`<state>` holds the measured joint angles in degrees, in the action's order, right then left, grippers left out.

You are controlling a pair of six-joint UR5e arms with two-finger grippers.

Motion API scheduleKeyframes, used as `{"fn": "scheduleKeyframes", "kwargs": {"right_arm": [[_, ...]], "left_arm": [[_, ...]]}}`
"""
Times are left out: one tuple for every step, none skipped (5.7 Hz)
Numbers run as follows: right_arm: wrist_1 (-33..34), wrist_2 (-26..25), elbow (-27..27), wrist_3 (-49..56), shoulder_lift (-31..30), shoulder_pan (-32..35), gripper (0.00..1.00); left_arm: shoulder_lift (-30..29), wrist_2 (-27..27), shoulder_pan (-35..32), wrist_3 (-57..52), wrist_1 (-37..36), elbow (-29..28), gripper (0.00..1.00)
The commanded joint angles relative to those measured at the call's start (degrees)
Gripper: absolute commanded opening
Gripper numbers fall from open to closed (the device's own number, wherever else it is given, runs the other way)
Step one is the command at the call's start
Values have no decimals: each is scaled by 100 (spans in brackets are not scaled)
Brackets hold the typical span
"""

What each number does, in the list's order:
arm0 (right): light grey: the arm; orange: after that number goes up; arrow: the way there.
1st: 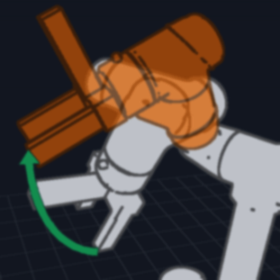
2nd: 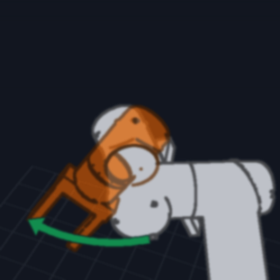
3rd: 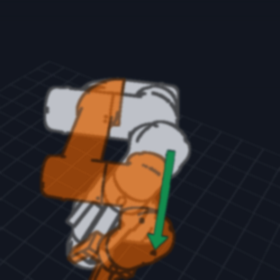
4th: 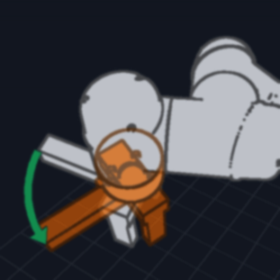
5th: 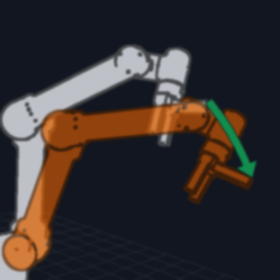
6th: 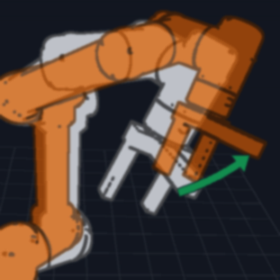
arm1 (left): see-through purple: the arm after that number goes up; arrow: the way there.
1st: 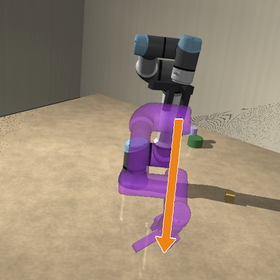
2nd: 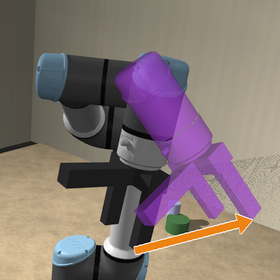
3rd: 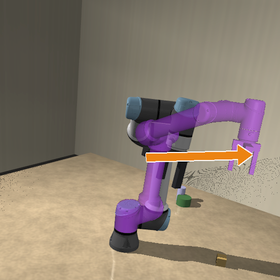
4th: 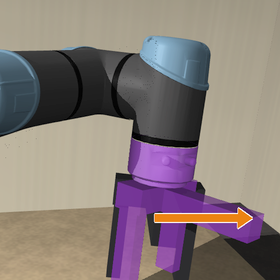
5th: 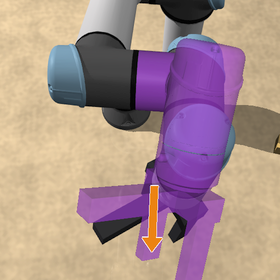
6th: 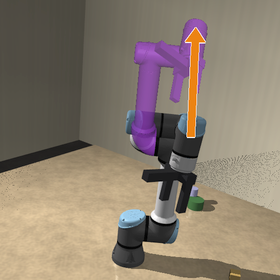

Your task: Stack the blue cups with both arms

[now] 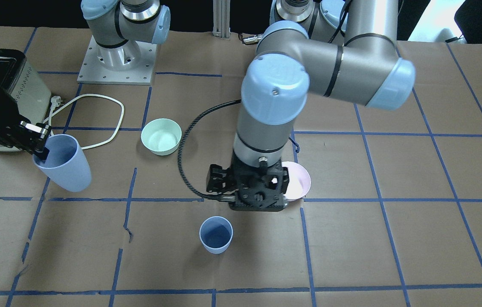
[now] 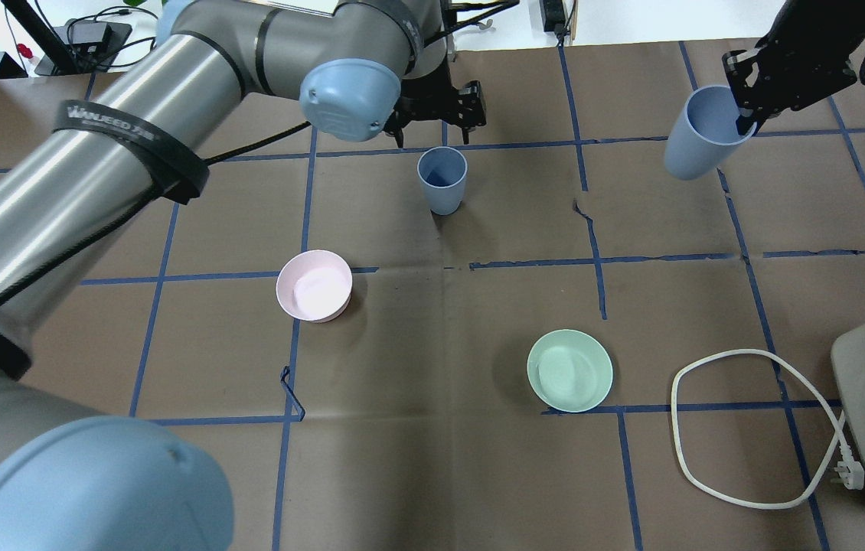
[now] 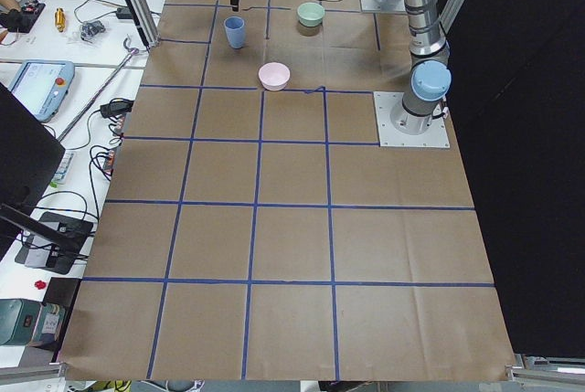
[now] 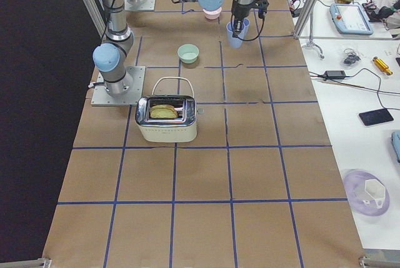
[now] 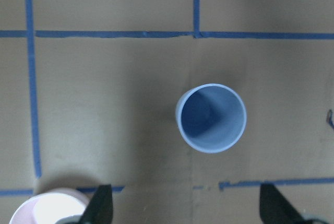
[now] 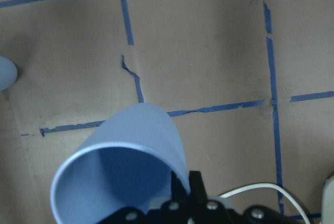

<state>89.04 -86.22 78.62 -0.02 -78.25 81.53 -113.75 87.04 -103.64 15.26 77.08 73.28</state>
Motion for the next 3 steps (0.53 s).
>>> {"fn": "scheduleKeyframes", "kwargs": {"right_arm": [[9,-44,-721,-986,536,834,3],[26,-18,-1039,-1609,826,1282,3],[61,-27,-1268,-2285,1064,1756,3]], "left_arm": [[1129,-12,709,-302,544,726,98],[1814,-12,1105,-687,545,1472,98],[2430,32,1153,-726,580,1836,99]]}}
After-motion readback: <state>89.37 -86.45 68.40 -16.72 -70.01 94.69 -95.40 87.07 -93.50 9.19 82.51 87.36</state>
